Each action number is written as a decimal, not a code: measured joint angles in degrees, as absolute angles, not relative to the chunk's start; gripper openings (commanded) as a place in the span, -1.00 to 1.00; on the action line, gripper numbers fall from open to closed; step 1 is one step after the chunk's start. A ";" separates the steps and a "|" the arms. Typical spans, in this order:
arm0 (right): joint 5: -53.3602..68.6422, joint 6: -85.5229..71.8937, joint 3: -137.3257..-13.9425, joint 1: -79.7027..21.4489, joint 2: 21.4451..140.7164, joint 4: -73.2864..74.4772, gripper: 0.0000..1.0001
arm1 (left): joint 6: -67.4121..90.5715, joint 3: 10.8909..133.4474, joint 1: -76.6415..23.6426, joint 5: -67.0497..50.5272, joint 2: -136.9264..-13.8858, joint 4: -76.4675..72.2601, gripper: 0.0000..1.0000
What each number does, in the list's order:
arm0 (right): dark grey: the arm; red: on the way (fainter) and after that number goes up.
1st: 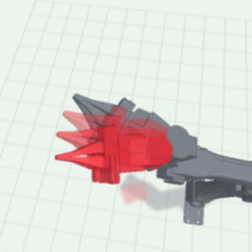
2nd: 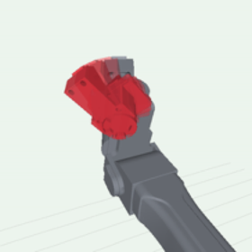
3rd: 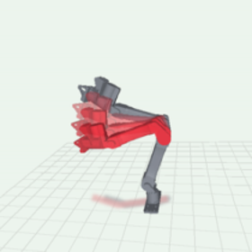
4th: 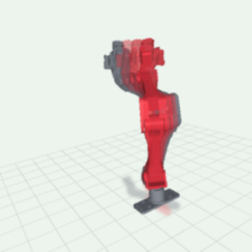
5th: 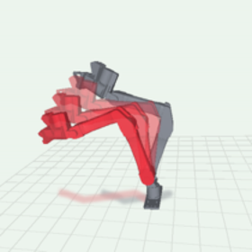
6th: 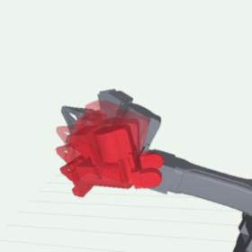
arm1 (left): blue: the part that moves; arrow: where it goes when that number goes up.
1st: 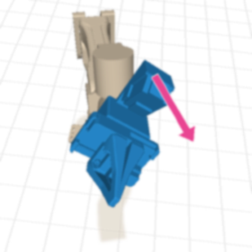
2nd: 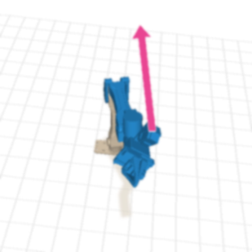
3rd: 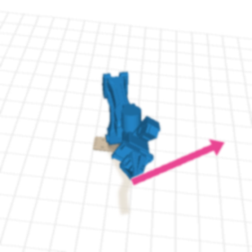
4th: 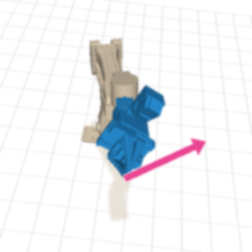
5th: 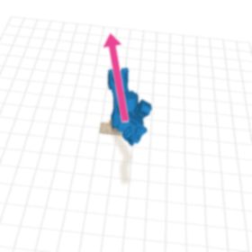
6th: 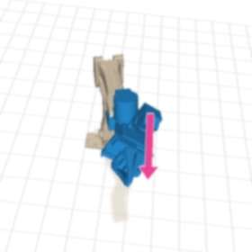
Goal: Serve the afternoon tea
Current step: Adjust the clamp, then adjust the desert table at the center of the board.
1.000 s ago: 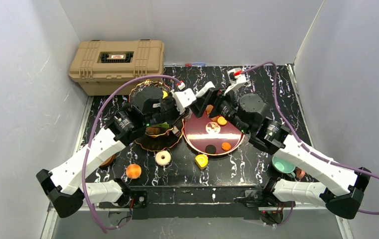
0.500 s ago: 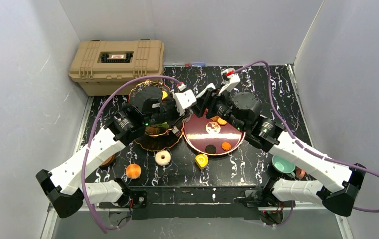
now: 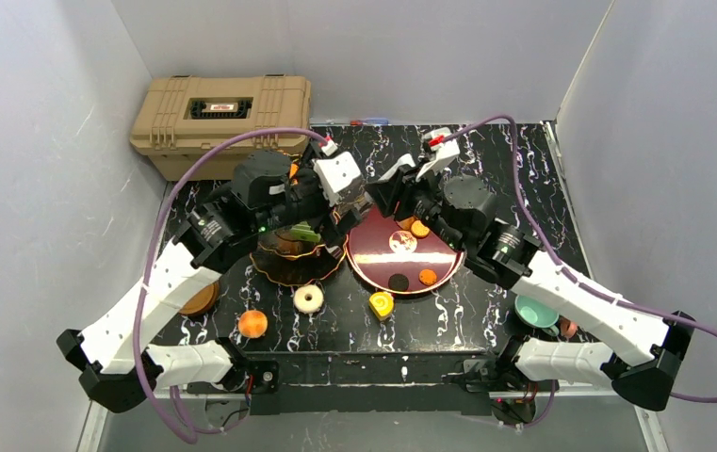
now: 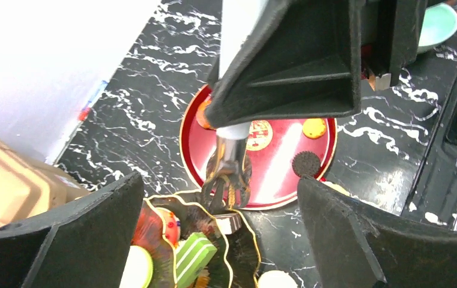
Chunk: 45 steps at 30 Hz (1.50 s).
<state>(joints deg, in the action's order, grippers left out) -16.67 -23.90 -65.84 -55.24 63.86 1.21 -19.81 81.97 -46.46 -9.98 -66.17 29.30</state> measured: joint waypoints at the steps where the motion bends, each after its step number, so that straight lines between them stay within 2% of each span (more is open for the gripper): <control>1: -17.69 -22.83 -65.82 -55.22 63.46 1.65 -0.41 | -19.57 83.37 -46.46 -9.28 -66.15 30.17 0.96; 6: -22.39 -18.13 -65.32 -54.96 61.47 3.77 -0.41 | -17.96 90.41 -43.48 -5.30 -66.15 34.41 0.96; 10: -24.71 -16.10 -63.86 -54.76 60.25 4.73 -0.41 | -16.40 100.14 -30.17 -4.54 -68.90 39.64 0.85; 14: -25.91 -15.07 -63.79 -54.74 60.01 6.24 -0.40 | -16.21 103.37 -23.49 -2.35 -72.07 43.51 0.69; 18: -26.89 -14.57 -62.94 -54.74 58.83 6.52 -0.41 | -13.78 103.33 -22.83 -2.22 -75.35 49.34 0.34; 23: -27.22 -14.59 -62.72 -54.72 57.54 6.81 -0.41 | -9.10 103.57 -22.83 -1.26 -78.48 51.96 -0.31; 29: -28.23 -14.61 -62.00 -54.72 55.68 7.29 -0.40 | -4.49 104.01 -22.83 -0.34 -80.86 51.94 -0.78; 31: -28.53 -14.59 -62.00 -54.72 55.35 7.33 -0.40 | -3.60 104.01 -22.79 0.23 -81.08 51.81 -1.00; 45: -29.06 -14.61 -61.30 -54.72 54.94 7.42 -0.36 | 6.31 105.25 -21.85 14.50 -81.14 50.57 -1.00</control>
